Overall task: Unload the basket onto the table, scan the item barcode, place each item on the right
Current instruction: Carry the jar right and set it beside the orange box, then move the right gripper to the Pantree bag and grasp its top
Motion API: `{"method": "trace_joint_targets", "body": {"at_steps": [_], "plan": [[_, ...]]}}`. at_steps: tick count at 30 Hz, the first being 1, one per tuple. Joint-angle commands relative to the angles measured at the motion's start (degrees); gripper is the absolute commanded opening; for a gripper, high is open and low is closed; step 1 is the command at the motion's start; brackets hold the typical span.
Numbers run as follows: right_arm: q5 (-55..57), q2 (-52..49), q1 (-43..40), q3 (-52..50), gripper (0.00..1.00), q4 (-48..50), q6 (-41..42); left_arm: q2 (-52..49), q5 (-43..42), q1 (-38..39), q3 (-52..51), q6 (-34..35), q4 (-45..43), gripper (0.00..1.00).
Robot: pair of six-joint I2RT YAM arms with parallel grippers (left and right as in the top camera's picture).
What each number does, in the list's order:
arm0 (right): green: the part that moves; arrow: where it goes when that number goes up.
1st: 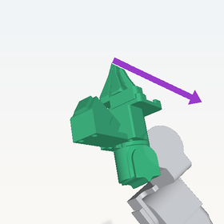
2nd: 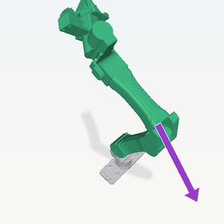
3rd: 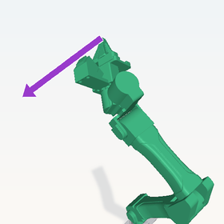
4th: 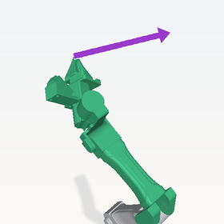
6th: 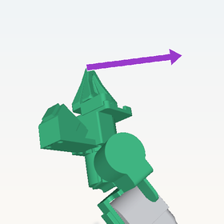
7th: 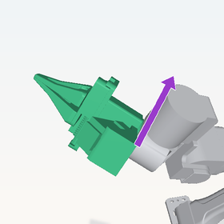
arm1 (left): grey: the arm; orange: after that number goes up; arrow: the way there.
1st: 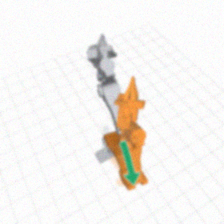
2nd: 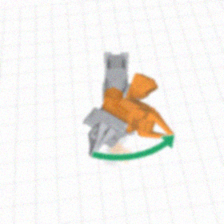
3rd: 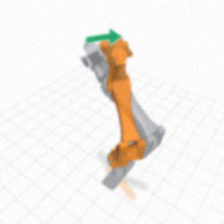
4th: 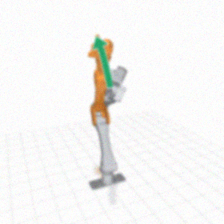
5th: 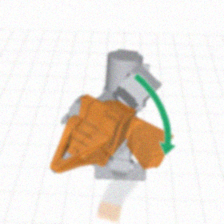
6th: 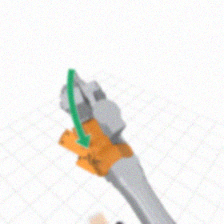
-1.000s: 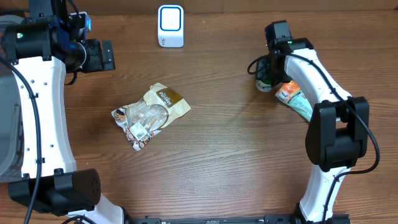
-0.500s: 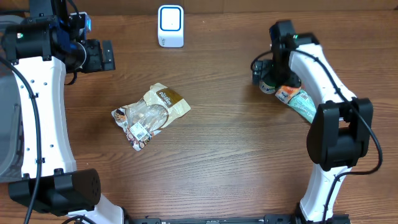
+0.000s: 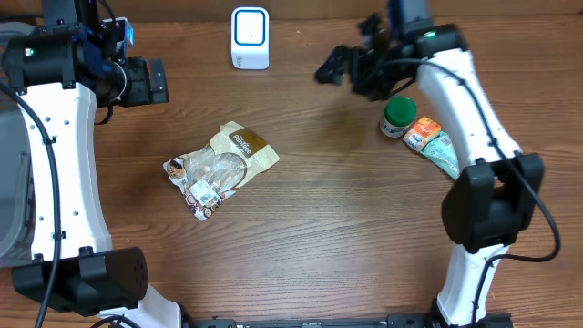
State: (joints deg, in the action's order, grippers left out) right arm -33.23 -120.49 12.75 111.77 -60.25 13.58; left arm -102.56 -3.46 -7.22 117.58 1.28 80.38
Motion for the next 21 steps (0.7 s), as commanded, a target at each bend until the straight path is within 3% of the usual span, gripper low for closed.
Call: {"method": "trace_joint_targets", "body": {"at_steps": [1,6,11,15,21], "plan": [[1.77,-0.52,6.64,-3.32,1.00,1.33,1.09,-0.44,-0.44,0.11,-0.11,-0.92,-0.04,1.00],[7.41,-2.47,13.70,-5.33,0.94,3.26,6.93,-0.44,-0.44,0.11,-0.11,-0.92,-0.04,1.00],[12.26,-4.55,18.45,-5.35,0.72,4.17,18.71,-0.44,-0.44,0.17,-0.11,-0.92,-0.04,1.00],[17.73,-6.23,21.75,-5.40,0.69,4.66,28.26,-0.44,-0.44,0.17,-0.11,-0.92,-0.04,1.00],[18.27,-9.99,25.70,-5.44,0.69,9.44,33.88,-0.44,-0.44,0.11,-0.11,-0.92,-0.04,1.00]]}}
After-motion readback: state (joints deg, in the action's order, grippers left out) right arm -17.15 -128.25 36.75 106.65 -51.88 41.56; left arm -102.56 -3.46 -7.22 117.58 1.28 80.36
